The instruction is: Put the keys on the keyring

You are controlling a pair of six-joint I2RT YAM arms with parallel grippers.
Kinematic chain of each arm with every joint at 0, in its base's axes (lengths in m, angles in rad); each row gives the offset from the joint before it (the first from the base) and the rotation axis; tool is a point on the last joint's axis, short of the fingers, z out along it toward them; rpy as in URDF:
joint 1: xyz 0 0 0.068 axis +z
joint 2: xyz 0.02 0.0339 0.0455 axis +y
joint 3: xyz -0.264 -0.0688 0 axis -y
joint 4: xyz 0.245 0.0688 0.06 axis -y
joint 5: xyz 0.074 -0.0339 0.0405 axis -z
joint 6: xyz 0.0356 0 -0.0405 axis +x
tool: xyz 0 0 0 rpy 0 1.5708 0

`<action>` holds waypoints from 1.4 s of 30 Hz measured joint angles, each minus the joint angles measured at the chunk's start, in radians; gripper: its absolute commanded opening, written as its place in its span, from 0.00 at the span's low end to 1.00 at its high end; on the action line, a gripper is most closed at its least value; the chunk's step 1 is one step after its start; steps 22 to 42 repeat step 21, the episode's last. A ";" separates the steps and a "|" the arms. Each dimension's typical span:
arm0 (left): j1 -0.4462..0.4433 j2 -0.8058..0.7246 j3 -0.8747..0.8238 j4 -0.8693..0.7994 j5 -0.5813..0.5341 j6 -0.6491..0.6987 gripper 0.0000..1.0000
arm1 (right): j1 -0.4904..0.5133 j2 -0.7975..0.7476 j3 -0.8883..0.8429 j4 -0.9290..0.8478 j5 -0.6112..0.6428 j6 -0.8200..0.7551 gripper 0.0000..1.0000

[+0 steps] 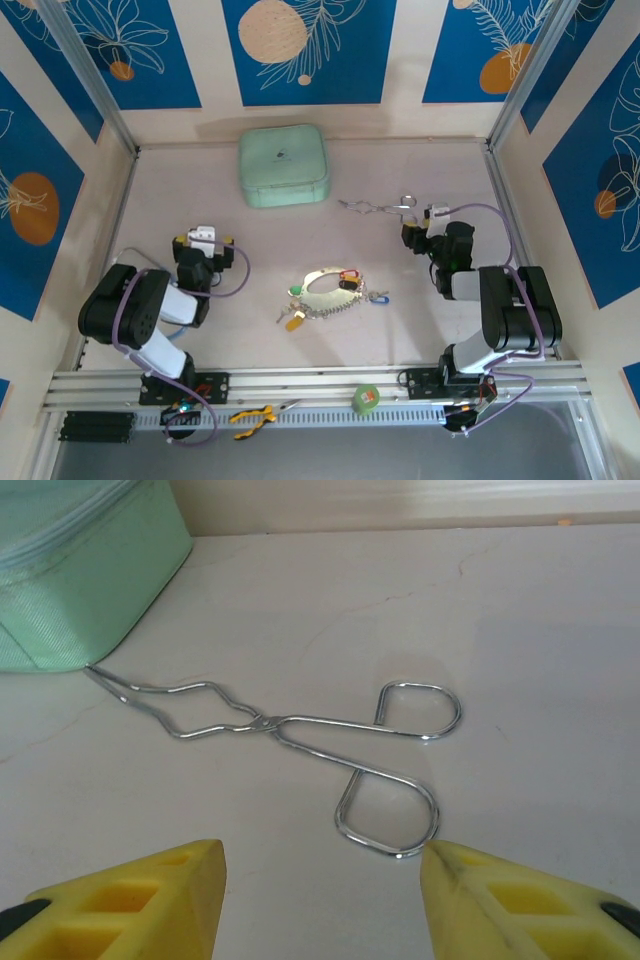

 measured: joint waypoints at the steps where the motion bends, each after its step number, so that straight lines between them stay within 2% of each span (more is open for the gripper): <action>1: 0.003 -0.005 0.019 -0.024 0.000 -0.003 1.00 | -0.002 0.000 0.002 -0.006 -0.002 0.004 0.54; 5: 0.006 -0.005 0.092 -0.079 0.000 -0.003 1.00 | -0.006 0.000 0.003 -0.016 -0.007 0.015 0.55; 13: 0.007 -0.007 0.098 -0.127 0.000 -0.003 1.00 | -0.010 0.000 0.003 -0.019 -0.010 0.025 0.55; 18: 0.053 -0.007 0.127 -0.192 0.055 -0.025 1.00 | -0.010 0.000 0.003 -0.019 -0.010 0.025 0.57; 20: 0.063 -0.008 0.131 -0.201 0.068 -0.030 1.00 | -0.010 0.000 0.003 -0.019 -0.010 0.027 0.61; 21: 0.064 -0.010 0.131 -0.204 0.072 -0.030 1.00 | -0.010 0.000 0.003 -0.020 -0.010 0.028 0.69; 42: 0.064 -0.010 0.131 -0.204 0.072 -0.030 1.00 | -0.010 0.000 0.003 -0.020 -0.010 0.028 0.69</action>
